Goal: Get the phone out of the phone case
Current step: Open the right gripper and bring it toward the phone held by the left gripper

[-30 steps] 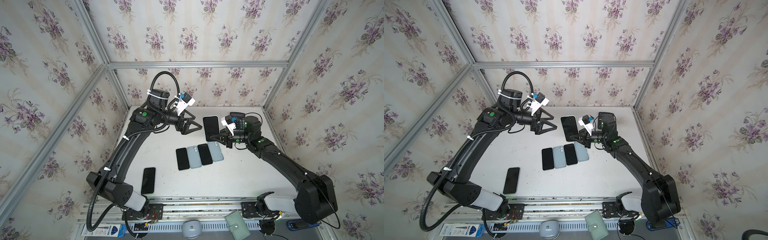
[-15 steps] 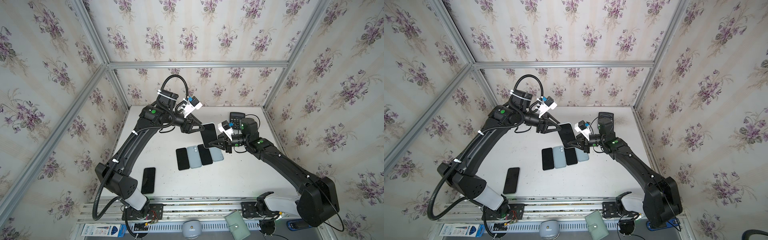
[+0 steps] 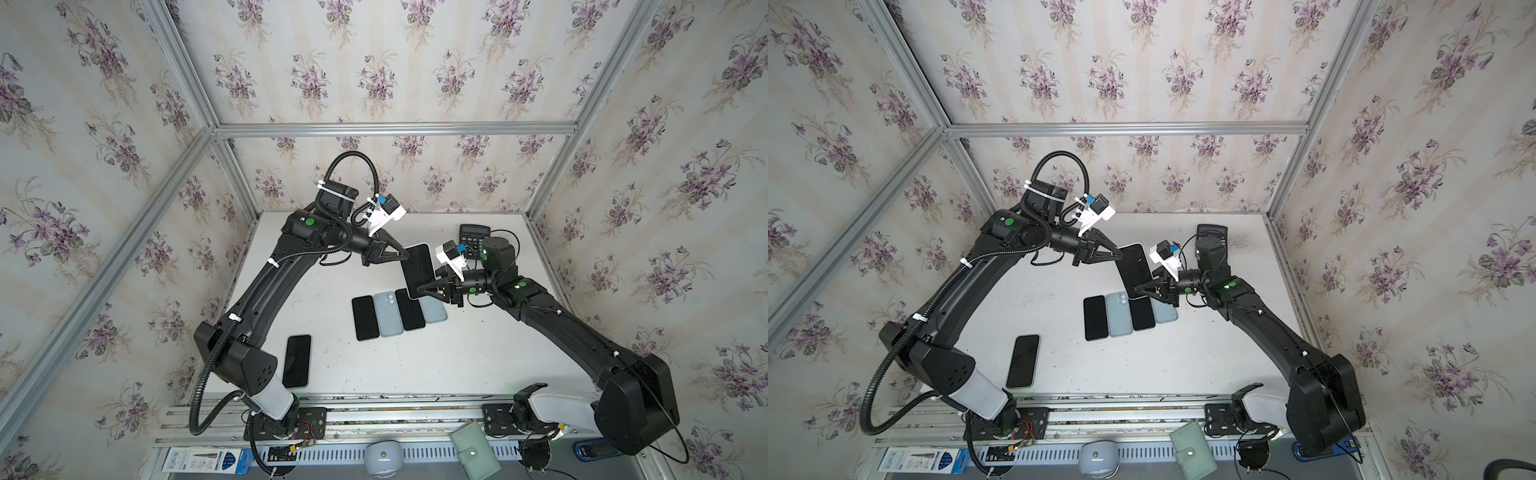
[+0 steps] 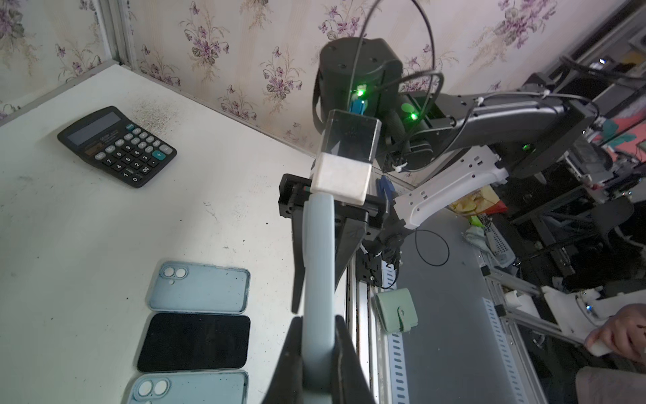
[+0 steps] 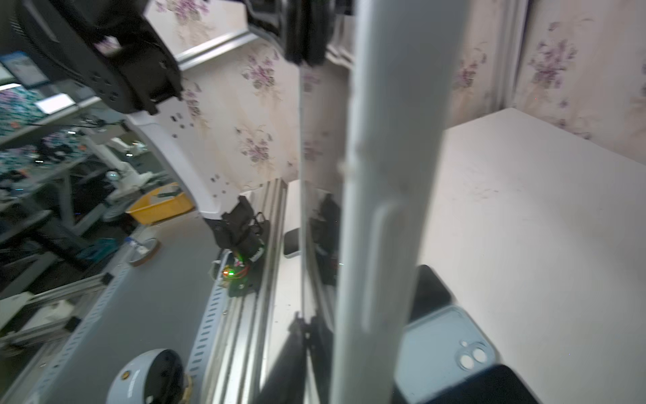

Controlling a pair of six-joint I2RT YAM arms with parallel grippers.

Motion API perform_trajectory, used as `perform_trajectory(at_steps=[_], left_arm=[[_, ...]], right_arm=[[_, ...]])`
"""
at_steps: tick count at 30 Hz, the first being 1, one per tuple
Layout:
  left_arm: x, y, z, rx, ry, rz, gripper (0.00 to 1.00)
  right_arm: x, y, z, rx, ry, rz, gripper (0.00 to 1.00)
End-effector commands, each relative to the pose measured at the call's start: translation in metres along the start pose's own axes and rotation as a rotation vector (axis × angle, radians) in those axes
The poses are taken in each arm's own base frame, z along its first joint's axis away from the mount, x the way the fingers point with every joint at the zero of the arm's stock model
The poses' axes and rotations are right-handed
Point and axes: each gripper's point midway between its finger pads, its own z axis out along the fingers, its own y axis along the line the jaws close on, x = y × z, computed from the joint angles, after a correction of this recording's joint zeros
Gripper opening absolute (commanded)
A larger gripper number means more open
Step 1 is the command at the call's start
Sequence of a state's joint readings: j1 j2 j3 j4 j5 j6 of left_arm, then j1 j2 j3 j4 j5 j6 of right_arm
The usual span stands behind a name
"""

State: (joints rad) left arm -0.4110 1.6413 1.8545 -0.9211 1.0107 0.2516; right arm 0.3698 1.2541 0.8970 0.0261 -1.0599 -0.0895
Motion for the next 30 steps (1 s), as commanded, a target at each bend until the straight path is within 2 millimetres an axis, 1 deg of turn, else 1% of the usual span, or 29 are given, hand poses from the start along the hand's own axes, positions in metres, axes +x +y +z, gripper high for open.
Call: perform_trajectory(at_steps=[1,3,4,6,7,9,10,11,12,13,14,15,17,20,23,26,30], left_arm=[[-0.031,0.007,-0.026,-0.027,-0.092,-0.098,0.0],[-0.049,0.028,-0.046,-0.117,-0.181,-0.191,0.0],[-0.06,0.035,-0.058,-0.165,-0.237,-0.232,0.0],[-0.079,0.045,-0.081,-0.221,-0.362,-0.324,0.0],[-0.089,0.049,-0.093,-0.222,-0.437,-0.383,0.0],[-0.099,0.058,-0.114,-0.221,-0.58,-0.516,0.0],[-0.103,0.06,-0.123,-0.202,-0.661,-0.573,0.0],[-0.113,0.055,-0.131,-0.166,-0.736,-0.588,0.0],[-0.118,0.051,-0.135,-0.112,-0.796,-0.616,0.0],[-0.122,0.048,-0.138,-0.054,-0.841,-0.655,0.0],[-0.123,0.048,-0.138,-0.011,-0.865,-0.691,0.0],[-0.124,0.048,-0.138,0.026,-0.88,-0.731,0.0],[-0.126,0.046,-0.138,0.075,-0.898,-0.77,0.0],[-0.123,0.044,-0.137,0.09,-0.897,-0.795,0.0],[-0.115,0.046,-0.135,0.089,-0.896,-0.817,0.0],[-0.108,0.047,-0.132,0.085,-0.895,-0.833,0.0],[-0.102,0.047,-0.13,0.09,-0.892,-0.846,0.0]], right_arm=[[-0.035,-0.026,-0.01,0.184,-0.136,0.018,0.62],[-0.05,-0.041,-0.023,0.315,-0.235,0.077,0.7],[-0.058,-0.052,-0.034,0.407,-0.302,0.131,0.72],[-0.066,-0.065,-0.056,0.53,-0.429,0.267,0.75],[-0.073,-0.063,-0.065,0.545,-0.5,0.315,0.76],[-0.086,-0.054,-0.075,0.534,-0.628,0.368,0.76],[-0.091,-0.047,-0.074,0.523,-0.674,0.371,0.77],[-0.095,-0.039,-0.071,0.508,-0.699,0.361,0.77],[-0.099,-0.03,-0.063,0.486,-0.707,0.351,0.77],[-0.103,-0.017,-0.049,0.441,-0.696,0.329,0.77],[-0.105,-0.008,-0.039,0.411,-0.682,0.315,0.77],[-0.108,-0.003,-0.031,0.393,-0.679,0.312,0.77],[-0.114,-0.001,-0.024,0.364,-0.707,0.336,0.76],[-0.126,0.003,-0.023,0.342,-0.756,0.324,0.76],[-0.131,0.001,-0.02,0.334,-0.768,0.339,0.76],[-0.138,0.003,-0.016,0.298,-0.783,0.336,0.75],[-0.153,0.01,-0.023,0.254,-0.853,0.307,0.75]])
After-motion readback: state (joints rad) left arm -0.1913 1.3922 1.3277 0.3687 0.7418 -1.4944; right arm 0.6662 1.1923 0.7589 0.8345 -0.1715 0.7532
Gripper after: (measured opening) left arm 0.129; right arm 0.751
